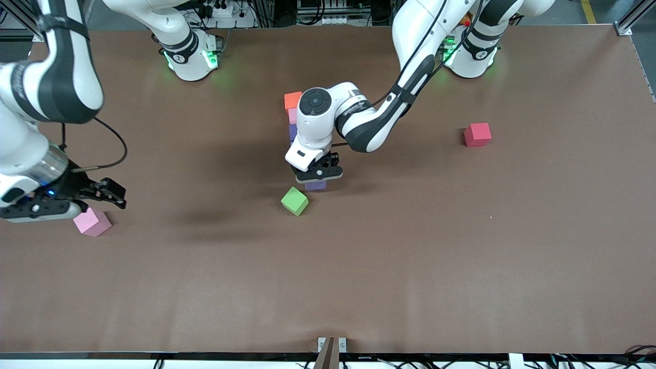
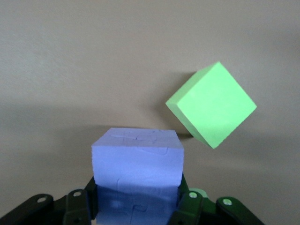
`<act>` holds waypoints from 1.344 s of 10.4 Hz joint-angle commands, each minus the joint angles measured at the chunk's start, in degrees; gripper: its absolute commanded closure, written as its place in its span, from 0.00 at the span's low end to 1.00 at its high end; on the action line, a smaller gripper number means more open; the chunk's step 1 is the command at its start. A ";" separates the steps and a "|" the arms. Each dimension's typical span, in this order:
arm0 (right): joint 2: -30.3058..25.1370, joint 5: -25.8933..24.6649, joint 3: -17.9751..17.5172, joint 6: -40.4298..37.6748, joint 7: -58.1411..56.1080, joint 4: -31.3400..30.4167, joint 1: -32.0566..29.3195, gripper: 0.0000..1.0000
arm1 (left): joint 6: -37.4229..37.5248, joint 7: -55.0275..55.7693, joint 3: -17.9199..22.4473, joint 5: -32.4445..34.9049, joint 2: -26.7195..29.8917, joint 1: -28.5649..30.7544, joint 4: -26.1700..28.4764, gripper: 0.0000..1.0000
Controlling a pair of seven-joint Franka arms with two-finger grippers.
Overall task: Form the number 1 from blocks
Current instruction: 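Lift purple with the left gripper while the right gripper returns to rest, then place the purple block between cyan and green with the left gripper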
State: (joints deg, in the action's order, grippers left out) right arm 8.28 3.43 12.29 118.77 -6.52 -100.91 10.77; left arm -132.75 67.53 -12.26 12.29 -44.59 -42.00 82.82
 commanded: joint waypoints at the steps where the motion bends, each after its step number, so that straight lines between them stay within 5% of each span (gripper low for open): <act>1: -3.62 -0.79 -1.39 -3.18 -0.87 -0.61 -3.82 0.00 | 1.00 -1.08 0.66 -0.16 -2.07 -1.15 -2.93 1.00; 14: -2.92 -0.27 -1.66 -7.76 5.37 2.65 -3.74 0.00 | -0.32 -0.12 1.18 -0.25 -6.12 -4.93 -6.89 1.00</act>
State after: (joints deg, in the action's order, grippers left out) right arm 5.15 3.40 11.08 111.83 -2.41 -99.23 7.39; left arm -132.99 67.46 -12.01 12.29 -49.58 -45.49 77.91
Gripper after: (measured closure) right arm 0.000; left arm 0.383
